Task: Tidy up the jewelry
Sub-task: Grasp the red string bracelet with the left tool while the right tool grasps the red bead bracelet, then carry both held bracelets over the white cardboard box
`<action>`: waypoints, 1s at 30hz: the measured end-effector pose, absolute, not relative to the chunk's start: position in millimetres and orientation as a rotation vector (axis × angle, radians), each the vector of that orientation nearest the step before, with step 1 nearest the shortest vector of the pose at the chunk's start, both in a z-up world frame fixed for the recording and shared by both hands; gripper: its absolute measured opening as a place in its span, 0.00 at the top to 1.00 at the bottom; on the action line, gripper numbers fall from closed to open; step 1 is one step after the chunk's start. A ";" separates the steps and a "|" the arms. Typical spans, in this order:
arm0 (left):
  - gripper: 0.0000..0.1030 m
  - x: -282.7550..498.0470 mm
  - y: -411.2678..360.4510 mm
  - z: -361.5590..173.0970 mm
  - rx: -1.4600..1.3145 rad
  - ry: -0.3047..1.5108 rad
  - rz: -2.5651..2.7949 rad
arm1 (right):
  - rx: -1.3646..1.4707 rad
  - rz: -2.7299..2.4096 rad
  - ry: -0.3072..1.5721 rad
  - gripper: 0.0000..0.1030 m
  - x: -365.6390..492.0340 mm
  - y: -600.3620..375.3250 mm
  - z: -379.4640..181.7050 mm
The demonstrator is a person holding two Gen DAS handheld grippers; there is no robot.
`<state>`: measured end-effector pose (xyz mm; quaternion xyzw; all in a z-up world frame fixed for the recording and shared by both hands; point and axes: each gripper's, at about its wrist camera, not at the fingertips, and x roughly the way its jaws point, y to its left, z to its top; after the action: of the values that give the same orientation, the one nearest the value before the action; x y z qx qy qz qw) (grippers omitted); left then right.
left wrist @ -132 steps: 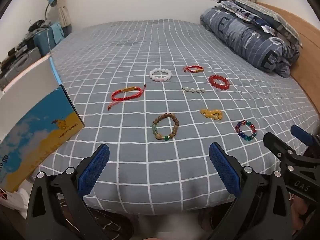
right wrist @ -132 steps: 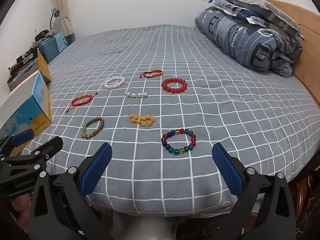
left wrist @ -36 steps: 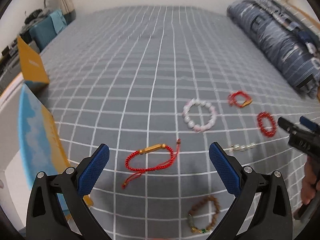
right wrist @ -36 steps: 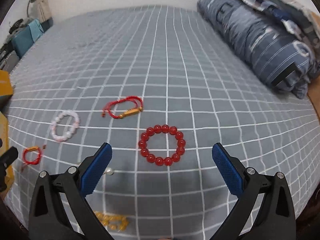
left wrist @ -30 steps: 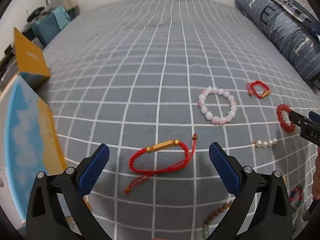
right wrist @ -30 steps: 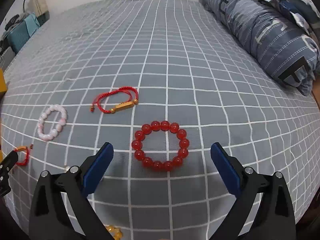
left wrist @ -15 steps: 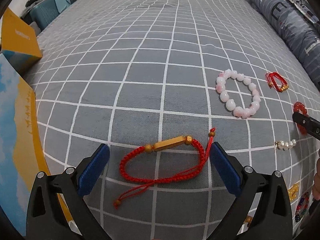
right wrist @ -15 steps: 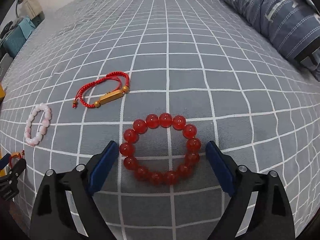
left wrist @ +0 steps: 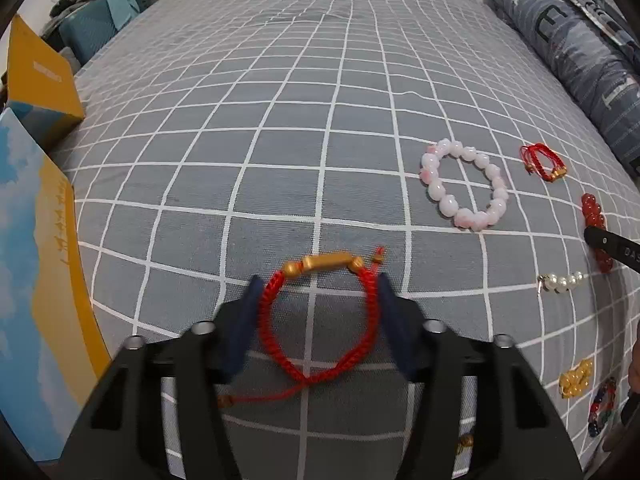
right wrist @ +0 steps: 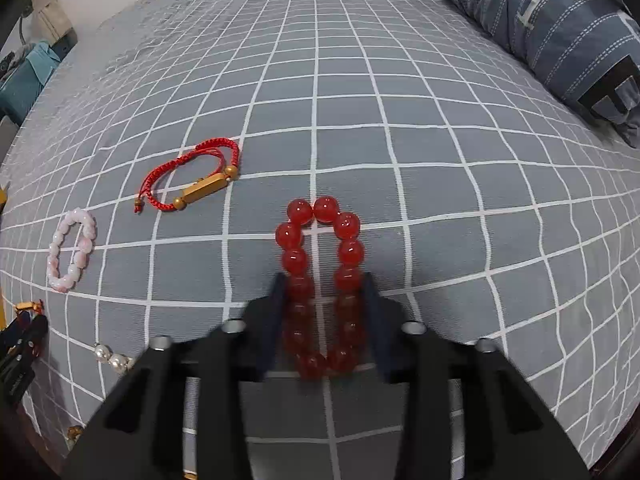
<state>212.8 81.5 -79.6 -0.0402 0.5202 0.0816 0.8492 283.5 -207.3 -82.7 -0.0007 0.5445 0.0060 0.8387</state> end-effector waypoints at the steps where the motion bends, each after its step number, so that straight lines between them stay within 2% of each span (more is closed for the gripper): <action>1: 0.74 210.9 81.4 -78.8 -0.088 1.096 0.169 | -0.001 0.011 1.151 0.75 281.9 -209.3 -82.1; 3: 0.95 208.3 81.5 -76.7 -0.092 1.098 0.159 | -0.003 0.013 1.140 0.75 279.0 -209.7 -79.6; 8: 0.95 201.1 80.1 -71.4 -0.100 1.080 0.139 | -0.005 0.018 1.097 0.76 269.4 -210.5 -68.8; 9: 0.95 199.6 79.5 -69.5 -0.103 1.075 0.135 | -0.010 0.017 1.083 0.88 266.6 -210.9 -65.4; 18: 0.95 192.7 78.4 -55.2 -0.113 1.026 0.118 | -0.027 0.028 1.035 0.88 253.3 -202.6 -59.3; 30: 0.95 177.5 82.0 -17.9 -0.100 0.923 0.121 | 0.014 0.049 0.880 0.88 222.3 -200.4 -14.7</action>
<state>177.5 82.0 -17.9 -0.0482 0.4447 0.0585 0.8925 222.3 -200.4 -14.7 0.0066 0.4260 0.0236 0.9044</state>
